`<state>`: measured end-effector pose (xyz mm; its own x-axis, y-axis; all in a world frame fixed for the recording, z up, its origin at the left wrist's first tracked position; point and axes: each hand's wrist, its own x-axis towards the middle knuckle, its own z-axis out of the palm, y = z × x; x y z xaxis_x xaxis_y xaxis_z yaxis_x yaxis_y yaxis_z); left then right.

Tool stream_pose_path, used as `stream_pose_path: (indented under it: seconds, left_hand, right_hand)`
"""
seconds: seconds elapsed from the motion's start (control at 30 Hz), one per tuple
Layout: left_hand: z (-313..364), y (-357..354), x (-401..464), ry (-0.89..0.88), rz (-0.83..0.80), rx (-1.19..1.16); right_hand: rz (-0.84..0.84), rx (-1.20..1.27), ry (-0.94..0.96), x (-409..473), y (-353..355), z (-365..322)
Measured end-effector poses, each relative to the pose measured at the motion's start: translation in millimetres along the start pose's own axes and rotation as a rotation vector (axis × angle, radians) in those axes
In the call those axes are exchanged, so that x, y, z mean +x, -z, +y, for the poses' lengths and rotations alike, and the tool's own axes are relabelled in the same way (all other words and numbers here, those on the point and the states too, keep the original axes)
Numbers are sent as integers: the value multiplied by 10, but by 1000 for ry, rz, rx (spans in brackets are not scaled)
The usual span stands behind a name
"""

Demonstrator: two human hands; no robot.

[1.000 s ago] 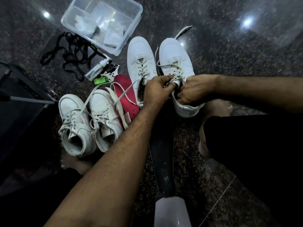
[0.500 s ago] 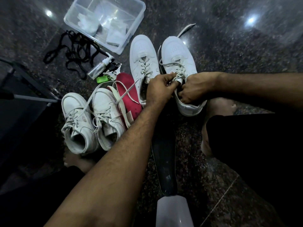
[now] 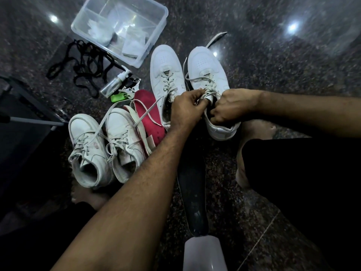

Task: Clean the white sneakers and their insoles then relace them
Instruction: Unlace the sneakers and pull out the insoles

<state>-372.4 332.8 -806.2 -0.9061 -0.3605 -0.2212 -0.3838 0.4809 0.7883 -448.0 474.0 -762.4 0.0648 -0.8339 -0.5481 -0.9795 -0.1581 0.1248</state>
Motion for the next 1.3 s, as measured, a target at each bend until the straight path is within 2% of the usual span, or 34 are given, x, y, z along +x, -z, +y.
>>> stream_pose_path:
  seconds: [0.03, 0.1, 0.23, 0.33, 0.43, 0.63, 0.83, 0.9, 1.0, 1.13, 1.3]
  left_hand:
    - [27, -9, -38, -40, 26, 35]
    - [47, -11, -112, -119, 66, 149]
    - [205, -82, -236, -135, 26, 270]
    - [297, -171, -253, -80, -28, 235]
    - [305, -190, -195, -46, 10, 111]
    - [329, -155, -54, 15, 112, -15]
    - [410, -232, -91, -42, 82, 78]
    - [412, -217, -83, -46, 59, 111]
    - [352, -181, -36, -39, 20, 86]
    - [266, -119, -19, -32, -12, 33]
    - [209, -115, -51, -79, -37, 38]
  right_hand:
    - [-41, 14, -48, -23, 30, -14]
    - [-19, 112, -196, 5, -11, -100]
    - [-20, 514, -498, -142, 56, -241]
    - [45, 629, -580, -202, 23, -222]
    - [108, 710, -622, -177, 15, -230]
    - [-56, 664, -712, -208, -24, -270]
    - [-86, 773, -877, -26, -53, -214]
    - [-51, 741, -916, 12, -94, -231]
    - [70, 533, -901, 1, -195, -307]
    - [202, 578, -962, -55, -201, -315]
    - [-49, 549, -1018, 30, -21, -160]
